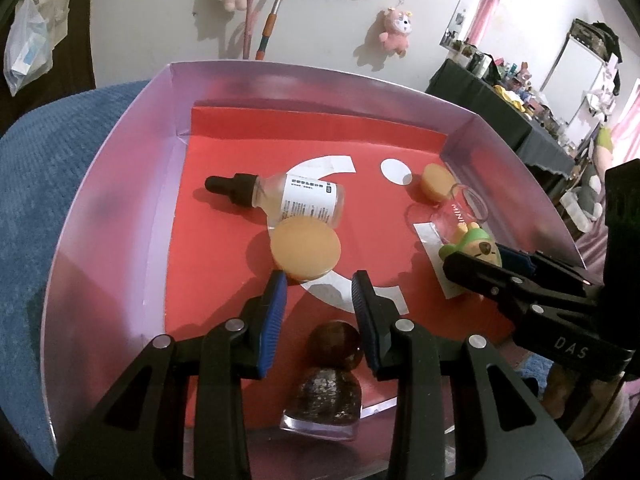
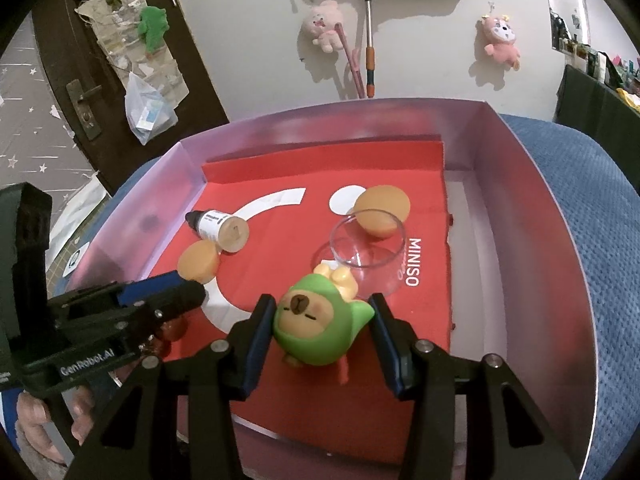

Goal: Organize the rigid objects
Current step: 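Carry the nail polish bottle and green frog figure over the box with both tools, then lower both items onto the red paper and open both tools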

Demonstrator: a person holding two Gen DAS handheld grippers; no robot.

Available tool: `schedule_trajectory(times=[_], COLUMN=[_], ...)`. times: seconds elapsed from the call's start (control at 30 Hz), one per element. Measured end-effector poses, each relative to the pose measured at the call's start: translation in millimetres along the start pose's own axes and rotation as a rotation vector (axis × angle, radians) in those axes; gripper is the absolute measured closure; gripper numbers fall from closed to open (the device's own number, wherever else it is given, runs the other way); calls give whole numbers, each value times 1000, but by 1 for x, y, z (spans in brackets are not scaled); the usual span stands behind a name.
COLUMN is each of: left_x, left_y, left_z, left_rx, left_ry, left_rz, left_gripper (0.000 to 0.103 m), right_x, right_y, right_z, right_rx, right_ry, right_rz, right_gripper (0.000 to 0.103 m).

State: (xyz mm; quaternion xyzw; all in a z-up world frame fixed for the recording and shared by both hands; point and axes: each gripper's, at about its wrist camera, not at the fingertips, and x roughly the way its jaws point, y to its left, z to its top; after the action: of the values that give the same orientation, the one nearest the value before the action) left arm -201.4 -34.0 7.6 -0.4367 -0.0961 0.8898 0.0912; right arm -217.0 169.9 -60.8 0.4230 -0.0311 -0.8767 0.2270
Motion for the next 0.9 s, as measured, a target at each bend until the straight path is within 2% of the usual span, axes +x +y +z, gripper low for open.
schedule_trajectory(times=[0.9], left_x=[0], left_y=[1], left_z=[0], left_rx=[-8], left_ry=[15], left_rz=[13], left_gripper=[71], right_x=[-1], right_y=[1], right_z=[0], right_rx=[-9], right_ry=[0], right_rz=[-1], right_gripper=[52])
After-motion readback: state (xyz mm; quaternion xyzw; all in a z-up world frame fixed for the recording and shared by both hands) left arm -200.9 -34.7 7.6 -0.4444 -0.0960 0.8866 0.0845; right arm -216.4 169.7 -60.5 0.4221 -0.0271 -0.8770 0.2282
